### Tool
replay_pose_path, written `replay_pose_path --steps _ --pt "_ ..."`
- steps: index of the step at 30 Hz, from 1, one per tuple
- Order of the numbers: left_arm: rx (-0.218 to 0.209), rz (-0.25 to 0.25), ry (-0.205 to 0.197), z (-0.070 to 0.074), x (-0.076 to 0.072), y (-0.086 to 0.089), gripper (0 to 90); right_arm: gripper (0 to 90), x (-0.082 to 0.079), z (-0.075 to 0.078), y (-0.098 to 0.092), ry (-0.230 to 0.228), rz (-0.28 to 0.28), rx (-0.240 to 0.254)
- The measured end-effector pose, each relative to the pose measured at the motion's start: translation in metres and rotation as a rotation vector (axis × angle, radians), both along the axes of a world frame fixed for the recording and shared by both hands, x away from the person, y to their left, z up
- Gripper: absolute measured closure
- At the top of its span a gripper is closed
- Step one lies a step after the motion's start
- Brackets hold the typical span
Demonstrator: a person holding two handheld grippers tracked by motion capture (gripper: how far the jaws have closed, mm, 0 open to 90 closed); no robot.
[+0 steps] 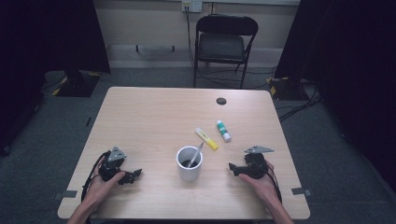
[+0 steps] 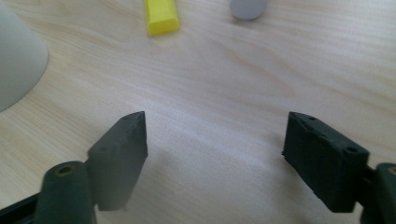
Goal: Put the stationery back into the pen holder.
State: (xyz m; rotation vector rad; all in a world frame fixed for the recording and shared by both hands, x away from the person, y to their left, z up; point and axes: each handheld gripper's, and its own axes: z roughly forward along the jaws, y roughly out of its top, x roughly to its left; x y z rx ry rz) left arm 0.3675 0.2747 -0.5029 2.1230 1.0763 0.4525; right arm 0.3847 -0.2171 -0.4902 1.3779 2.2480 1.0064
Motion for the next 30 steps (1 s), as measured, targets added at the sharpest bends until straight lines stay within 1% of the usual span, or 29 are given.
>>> replay_pose_path --steps 2,3,4,5,6,8,10,11,12,14,16,17,19,21,23,25,27,28,29,30 --pt "0.011 -0.005 0.003 0.000 0.002 0.000 2.2 25.8 0.003 0.004 0.000 -0.011 0.014 -0.013" --pt "0.014 -0.007 0.005 0.000 0.002 0.000 1.3 28.1 0.007 0.005 -0.001 -0.008 0.019 -0.014" --pt "0.014 -0.006 0.007 0.000 0.002 0.000 0.7 29.8 0.009 0.007 -0.001 -0.006 0.015 0.000" --pt "0.014 -0.006 0.007 0.000 0.002 0.000 0.5 31.3 0.013 0.009 -0.001 -0.002 0.022 0.028" --pt "0.014 -0.006 0.006 0.000 0.002 0.000 0.5 31.8 0.016 0.012 0.000 -0.003 0.026 0.034" --pt "0.014 -0.007 0.006 0.000 0.003 0.000 0.5 34.6 0.021 0.015 0.003 -0.023 0.038 0.012" --pt "0.016 -0.008 0.007 0.000 0.003 0.000 0.3 37.3 0.032 0.018 0.006 -0.019 0.067 0.007" --pt "0.015 -0.008 0.007 0.000 0.003 0.000 0.2 37.6 0.037 0.019 0.008 -0.024 0.072 -0.009" --pt "0.015 -0.008 0.008 0.000 0.003 0.000 0.2 39.0 0.042 0.019 0.009 -0.036 0.073 -0.008" --pt "0.013 -0.010 0.008 0.000 0.003 0.000 0.2 40.2 0.051 0.020 0.012 -0.036 0.073 -0.010" --pt "0.009 -0.009 0.009 0.000 0.003 0.000 0.0 42.4 0.058 0.021 0.014 -0.054 0.076 -0.016" --pt "0.009 -0.009 0.009 0.000 0.003 0.000 0.0 43.3 0.062 0.023 0.015 -0.064 0.079 -0.015" --pt "0.009 -0.009 0.009 0.000 0.003 0.000 0.0 45.0 0.069 0.025 0.017 -0.070 0.080 -0.008" --pt "0.013 -0.012 0.010 0.000 0.003 0.000 0.0 45.8 0.077 0.026 0.020 -0.073 0.077 -0.026" --pt "0.010 -0.010 0.009 0.000 0.003 0.000 0.0 48.4 0.083 0.025 0.022 -0.083 0.084 -0.029" --pt "0.009 -0.009 0.009 0.000 0.003 0.000 0.0 49.8 0.088 0.020 0.023 -0.081 0.078 -0.036" --pt "0.009 -0.009 0.009 0.000 0.003 0.000 0.0 50.5 0.089 0.018 0.023 -0.076 0.079 -0.032" --pt "0.009 -0.010 0.009 0.000 0.003 0.000 0.0 51.2 0.091 0.014 0.023 -0.069 0.072 -0.040" --pt "0.014 -0.012 0.010 0.000 0.003 0.000 0.0 52.3 0.095 0.009 0.022 -0.067 0.067 -0.035" --pt "0.014 -0.012 0.010 0.000 0.003 0.000 0.0 52.3 0.096 0.008 0.022 -0.064 0.064 -0.036"
